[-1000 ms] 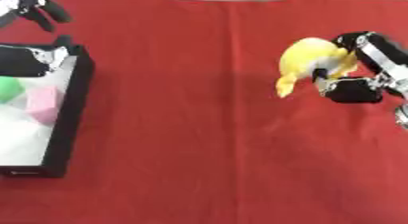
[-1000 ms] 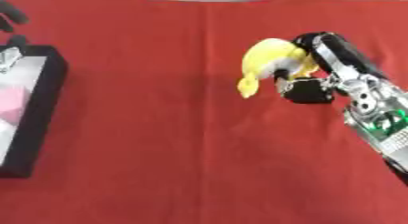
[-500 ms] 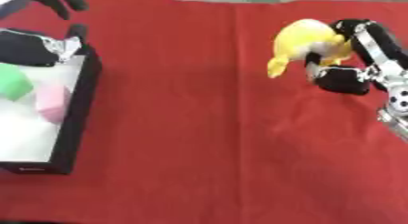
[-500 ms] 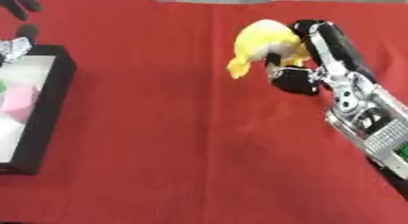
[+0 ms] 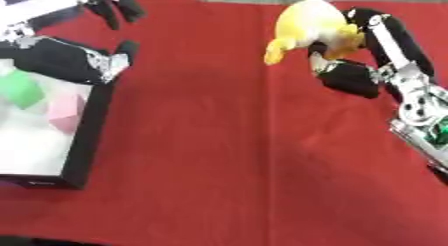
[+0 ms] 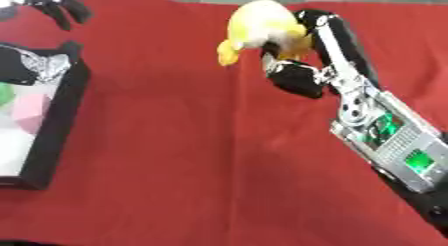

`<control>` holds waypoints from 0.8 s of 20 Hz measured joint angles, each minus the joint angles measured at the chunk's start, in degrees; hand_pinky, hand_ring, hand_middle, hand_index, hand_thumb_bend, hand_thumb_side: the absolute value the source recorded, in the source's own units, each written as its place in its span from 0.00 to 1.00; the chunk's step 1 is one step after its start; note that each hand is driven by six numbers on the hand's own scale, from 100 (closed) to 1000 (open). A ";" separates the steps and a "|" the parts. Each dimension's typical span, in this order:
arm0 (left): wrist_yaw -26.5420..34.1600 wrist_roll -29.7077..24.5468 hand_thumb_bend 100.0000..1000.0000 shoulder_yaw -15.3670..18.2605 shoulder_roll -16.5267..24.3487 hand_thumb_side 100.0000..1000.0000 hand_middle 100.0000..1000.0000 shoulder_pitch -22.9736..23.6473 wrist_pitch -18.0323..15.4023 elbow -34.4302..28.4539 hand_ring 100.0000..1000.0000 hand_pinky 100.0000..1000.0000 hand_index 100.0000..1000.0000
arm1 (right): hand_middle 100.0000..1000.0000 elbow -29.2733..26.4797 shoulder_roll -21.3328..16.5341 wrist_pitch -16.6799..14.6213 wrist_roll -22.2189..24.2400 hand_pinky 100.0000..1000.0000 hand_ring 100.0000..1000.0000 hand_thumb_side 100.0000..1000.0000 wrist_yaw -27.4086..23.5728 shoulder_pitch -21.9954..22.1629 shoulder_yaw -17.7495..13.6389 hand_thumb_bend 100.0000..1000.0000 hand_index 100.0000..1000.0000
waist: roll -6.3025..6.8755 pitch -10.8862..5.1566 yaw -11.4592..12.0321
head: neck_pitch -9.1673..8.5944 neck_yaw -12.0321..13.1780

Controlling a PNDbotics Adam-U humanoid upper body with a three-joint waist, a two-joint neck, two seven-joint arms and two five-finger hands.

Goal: Pick up the objects with one hand, pass them to the other hand, and then place them into the box on the other side of the table.

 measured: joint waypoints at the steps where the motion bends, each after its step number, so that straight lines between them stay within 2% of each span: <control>1: -0.18 -0.65 0.00 -0.59 -0.63 0.40 0.72 -1.01 0.41 -0.01 0.70 0.86 0.84 | 0.52 0.00 0.18 -0.35 -0.35 0.71 0.62 0.10 -0.50 -0.17 0.23 0.00 0.49 | 0.07 0.00 0.18 | -0.11 -0.09; 4: -0.81 -2.29 0.00 -2.25 -2.56 0.46 0.74 -3.44 1.72 -0.05 0.72 0.87 0.84 | 0.52 0.00 0.48 -1.13 -1.13 0.71 0.62 0.12 -1.50 -0.64 0.68 0.00 0.49 | 0.18 0.00 0.65 | -0.35 -0.31; 10: -2.47 -3.56 0.00 -4.91 -6.31 0.43 0.75 -7.11 4.00 -0.15 0.73 0.88 0.83 | 0.52 0.00 1.15 -1.51 -1.51 0.71 0.62 0.12 -2.17 -1.42 1.35 0.00 0.49 | 0.28 0.00 1.48 | -0.87 -0.28; 16: -3.83 -3.46 0.00 -6.37 -8.42 0.45 0.75 -8.31 6.07 -0.15 0.73 0.88 0.83 | 0.52 0.00 1.54 -1.46 -1.46 0.71 0.62 0.13 -2.18 -2.12 1.78 0.00 0.48 | 0.33 0.00 2.44 | -1.43 1.40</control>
